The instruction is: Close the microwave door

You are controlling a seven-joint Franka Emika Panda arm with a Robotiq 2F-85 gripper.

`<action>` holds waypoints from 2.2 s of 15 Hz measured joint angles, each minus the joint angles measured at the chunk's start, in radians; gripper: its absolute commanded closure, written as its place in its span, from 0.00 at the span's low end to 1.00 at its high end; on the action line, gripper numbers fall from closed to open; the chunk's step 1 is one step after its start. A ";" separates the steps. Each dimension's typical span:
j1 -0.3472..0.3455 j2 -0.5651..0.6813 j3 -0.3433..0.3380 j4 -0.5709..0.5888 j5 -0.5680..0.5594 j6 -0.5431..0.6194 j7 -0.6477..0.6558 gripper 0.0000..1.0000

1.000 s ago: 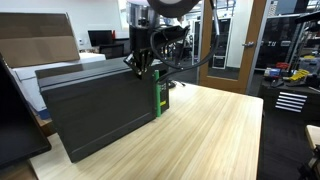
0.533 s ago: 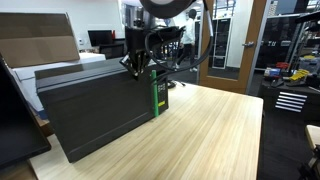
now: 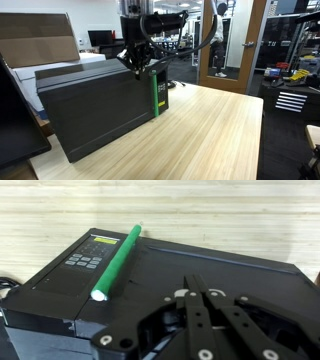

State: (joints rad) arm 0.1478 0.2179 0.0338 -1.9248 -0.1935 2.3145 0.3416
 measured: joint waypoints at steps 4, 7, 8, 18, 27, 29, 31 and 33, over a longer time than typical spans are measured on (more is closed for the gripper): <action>0.003 -0.061 0.020 0.000 0.000 -0.070 0.000 0.46; 0.004 -0.093 0.034 0.000 0.000 -0.101 0.008 0.26; 0.005 -0.097 0.037 0.000 0.000 -0.102 0.019 0.20; 0.035 -0.184 0.073 -0.154 -0.033 -0.108 0.190 0.00; 0.033 -0.407 0.099 -0.367 0.019 -0.120 0.255 0.00; 0.027 -0.466 0.095 -0.419 0.077 -0.116 0.192 0.00; 0.018 -0.518 0.081 -0.463 0.126 -0.113 0.125 0.00; 0.001 -0.559 0.068 -0.497 0.151 -0.113 0.070 0.00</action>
State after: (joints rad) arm 0.1488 -0.3411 0.1016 -2.4218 -0.0427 2.2012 0.4114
